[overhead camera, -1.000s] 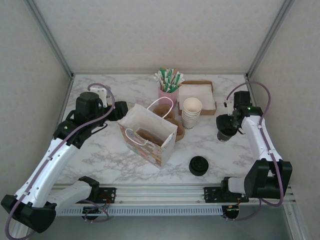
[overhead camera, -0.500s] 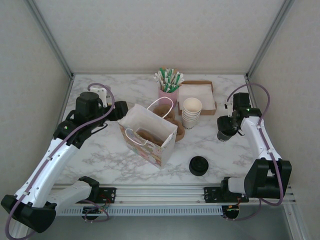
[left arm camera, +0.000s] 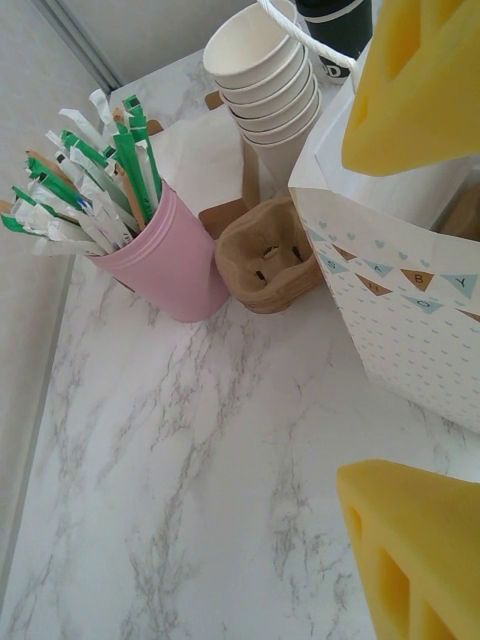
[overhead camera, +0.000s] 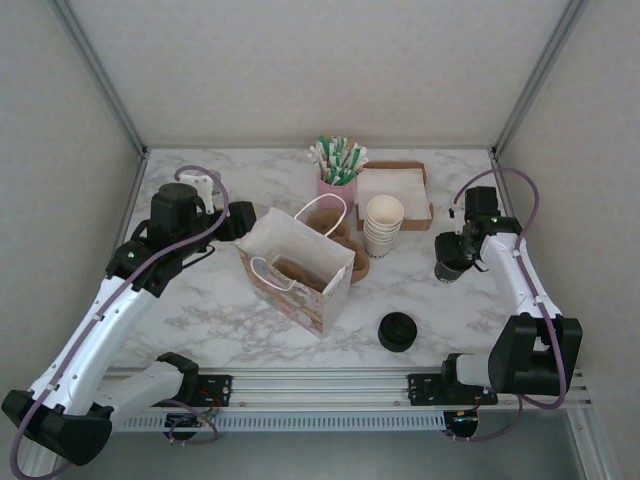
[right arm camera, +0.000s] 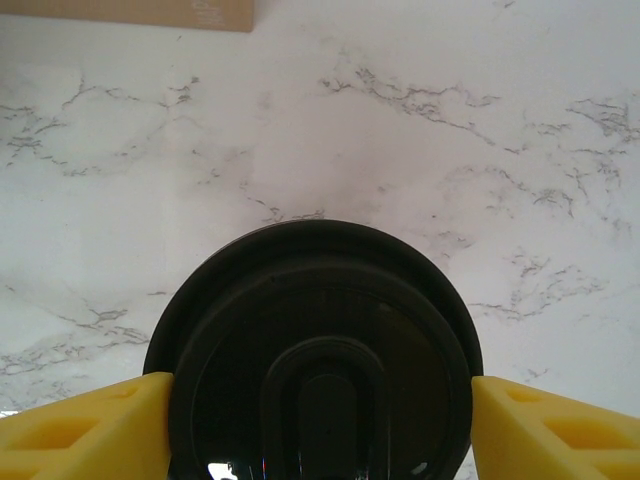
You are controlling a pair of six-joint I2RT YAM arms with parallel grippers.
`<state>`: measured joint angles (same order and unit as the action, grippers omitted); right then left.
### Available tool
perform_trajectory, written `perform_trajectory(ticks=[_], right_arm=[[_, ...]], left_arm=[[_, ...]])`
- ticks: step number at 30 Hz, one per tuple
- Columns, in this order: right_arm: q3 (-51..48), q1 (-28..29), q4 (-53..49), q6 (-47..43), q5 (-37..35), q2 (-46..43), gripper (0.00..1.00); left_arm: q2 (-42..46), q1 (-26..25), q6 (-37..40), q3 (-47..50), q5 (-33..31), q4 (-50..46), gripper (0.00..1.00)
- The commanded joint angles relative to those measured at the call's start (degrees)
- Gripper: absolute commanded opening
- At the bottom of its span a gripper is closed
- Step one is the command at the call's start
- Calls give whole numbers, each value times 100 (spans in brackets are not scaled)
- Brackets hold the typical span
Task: Pack the takeout coffee
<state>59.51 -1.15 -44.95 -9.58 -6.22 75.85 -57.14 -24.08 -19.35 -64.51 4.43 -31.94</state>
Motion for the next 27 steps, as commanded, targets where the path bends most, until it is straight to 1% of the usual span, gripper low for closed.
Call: perform_trajectory(ticks=[1,2,4,10,16,18,21,24,27], right_arm=[[-102,-33,-30,58,-28,129,77],[-89,-28,-39,75,-34,154,79],[-88,-33,-51,87,-12,166,80],[-106,-26,-70,115,11,216,79],[-158,-26,-110,166,67,242,81],[-167,-26,-131,198,101,237,80],[-194,-26,-156,264,131,209,73],[-194,-26,-157,303,134,111,70],[-112,-31,-176,383,134,-21,68]], left_arm=[[46,-18,-76,-185,87,64,75],[42,-18,-69,-185,80,53,75],[24,-20,-58,-193,76,41,76],[9,-18,-46,-202,70,53,76],[-7,-18,-78,-202,72,84,76],[-9,-18,-73,-224,71,91,75],[-25,-18,-57,-275,67,61,75],[-65,-18,-63,-346,85,47,75],[-153,-18,-141,-479,102,-18,75]])
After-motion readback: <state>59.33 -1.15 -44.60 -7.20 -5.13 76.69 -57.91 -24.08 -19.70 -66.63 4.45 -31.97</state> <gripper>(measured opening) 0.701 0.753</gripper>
